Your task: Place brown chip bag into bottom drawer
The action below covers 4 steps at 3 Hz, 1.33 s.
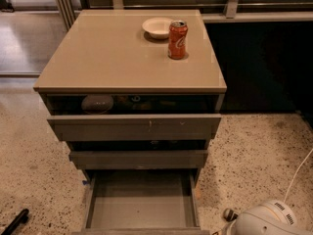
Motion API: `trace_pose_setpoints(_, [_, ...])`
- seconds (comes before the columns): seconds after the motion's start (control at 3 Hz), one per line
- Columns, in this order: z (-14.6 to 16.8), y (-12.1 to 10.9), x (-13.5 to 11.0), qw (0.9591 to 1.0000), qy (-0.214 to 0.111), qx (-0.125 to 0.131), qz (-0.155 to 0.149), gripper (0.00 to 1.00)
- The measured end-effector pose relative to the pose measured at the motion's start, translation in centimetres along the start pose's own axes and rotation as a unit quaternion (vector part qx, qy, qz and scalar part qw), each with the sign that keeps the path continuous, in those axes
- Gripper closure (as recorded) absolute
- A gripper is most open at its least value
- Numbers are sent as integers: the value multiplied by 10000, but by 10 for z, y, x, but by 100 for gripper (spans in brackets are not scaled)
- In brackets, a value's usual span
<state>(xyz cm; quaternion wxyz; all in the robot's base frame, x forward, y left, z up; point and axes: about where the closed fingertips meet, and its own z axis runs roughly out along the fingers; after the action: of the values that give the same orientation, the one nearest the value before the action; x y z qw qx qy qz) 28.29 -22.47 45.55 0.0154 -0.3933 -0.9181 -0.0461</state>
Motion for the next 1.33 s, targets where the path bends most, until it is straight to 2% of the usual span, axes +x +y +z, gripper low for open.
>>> trace_pose_setpoints(0.33, [-7, 7, -15, 10000, -30, 74, -31, 100])
trace_pose_setpoints(0.67, [-40, 54, -44, 9998, -166, 21, -69, 100])
trace_pose_setpoints(1.0, [-89, 111, -64, 9994, -340, -63, 11, 100])
trace_pose_setpoints(1.33, [-91, 100, -67, 9993, -356, -38, 54, 100])
